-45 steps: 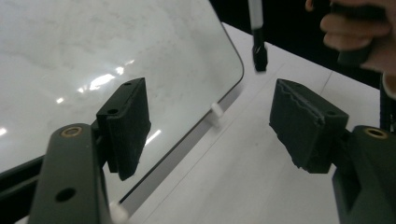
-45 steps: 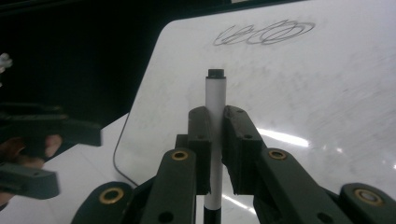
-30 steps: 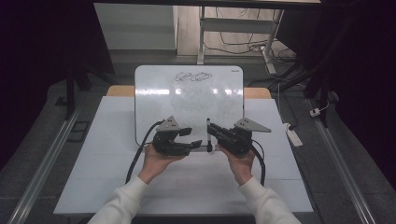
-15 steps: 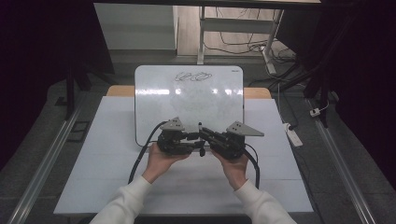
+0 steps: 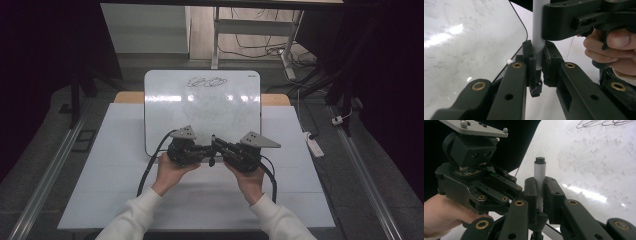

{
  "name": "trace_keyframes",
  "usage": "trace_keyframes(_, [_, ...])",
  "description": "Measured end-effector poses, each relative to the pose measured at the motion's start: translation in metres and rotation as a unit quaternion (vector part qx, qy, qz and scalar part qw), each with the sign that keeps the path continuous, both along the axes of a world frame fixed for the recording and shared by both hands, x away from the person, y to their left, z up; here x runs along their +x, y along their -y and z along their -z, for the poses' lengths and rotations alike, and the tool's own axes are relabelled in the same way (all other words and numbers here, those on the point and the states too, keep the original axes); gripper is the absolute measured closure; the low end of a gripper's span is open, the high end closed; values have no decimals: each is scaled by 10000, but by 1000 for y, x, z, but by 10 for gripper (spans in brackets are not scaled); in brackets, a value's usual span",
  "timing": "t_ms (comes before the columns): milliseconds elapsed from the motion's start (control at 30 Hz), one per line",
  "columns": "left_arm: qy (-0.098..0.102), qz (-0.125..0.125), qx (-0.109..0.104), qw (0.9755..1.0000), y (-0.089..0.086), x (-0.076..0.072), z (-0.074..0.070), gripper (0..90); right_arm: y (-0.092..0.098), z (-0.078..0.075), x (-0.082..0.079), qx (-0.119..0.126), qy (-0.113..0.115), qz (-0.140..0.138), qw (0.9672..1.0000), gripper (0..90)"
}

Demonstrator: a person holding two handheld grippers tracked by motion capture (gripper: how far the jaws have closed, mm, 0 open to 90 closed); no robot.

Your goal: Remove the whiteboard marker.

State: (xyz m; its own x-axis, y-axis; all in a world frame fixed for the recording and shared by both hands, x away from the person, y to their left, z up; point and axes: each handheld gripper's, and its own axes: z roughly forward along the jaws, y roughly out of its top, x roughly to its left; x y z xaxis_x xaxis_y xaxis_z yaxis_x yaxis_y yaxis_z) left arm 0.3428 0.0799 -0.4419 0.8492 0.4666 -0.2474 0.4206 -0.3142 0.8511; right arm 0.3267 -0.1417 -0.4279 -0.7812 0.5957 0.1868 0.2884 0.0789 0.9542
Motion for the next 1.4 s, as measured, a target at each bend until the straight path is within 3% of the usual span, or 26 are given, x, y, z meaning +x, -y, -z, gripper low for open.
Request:
trace_keyframes(100, [-7,19,46,10000,-1,0,-1,810,2,-1,1,-30,60,-157,9999,712])
trace_keyframes(233, [-107,229,20,9997,-14,1,-3,811,19,-7,5,-193,173,-615,9978,555])
trace_keyframes(367, [-210,441,-13,9988,-20,2,-4,811,46,-2,15,-419,-107,-1226,9915,477])
trace_keyframes(500, [-324,691,-11,9971,-21,3,-3,811,60,7,18,-606,-241,-1402,9880,462])
trace_keyframes(567, [-366,826,-3,9959,-18,3,-3,811,63,14,19,-892,-309,-1633,9820,433])
trace_keyframes(633, [-370,937,54,9949,-14,3,-2,811,60,18,18,-958,-339,-1823,9780,434])
trace_keyframes(667, [-375,996,83,9943,-12,3,-2,811,60,18,18,-958,-339,-1823,9780,434])
trace_keyframes(700, [-383,1052,100,9937,-10,2,-1,811,56,20,18,-1022,-345,-2007,9737,440])
trace_keyframes(800, [-415,1249,122,9912,-3,2,0,811,48,24,16,-1139,-352,-2284,9662,458])
trace_keyframes(967, [-441,1438,133,9885,3,1,1,811,37,31,14,-1279,-389,-2581,9568,512])
trace_keyframes(1167, [-474,1596,107,9860,7,1,2,810,29,35,14,-1314,-391,-2813,9498,602])
trace_keyframes(1400, [-490,1697,95,9842,9,1,2,810,24,37,14,-1255,-400,-2997,9449,694])
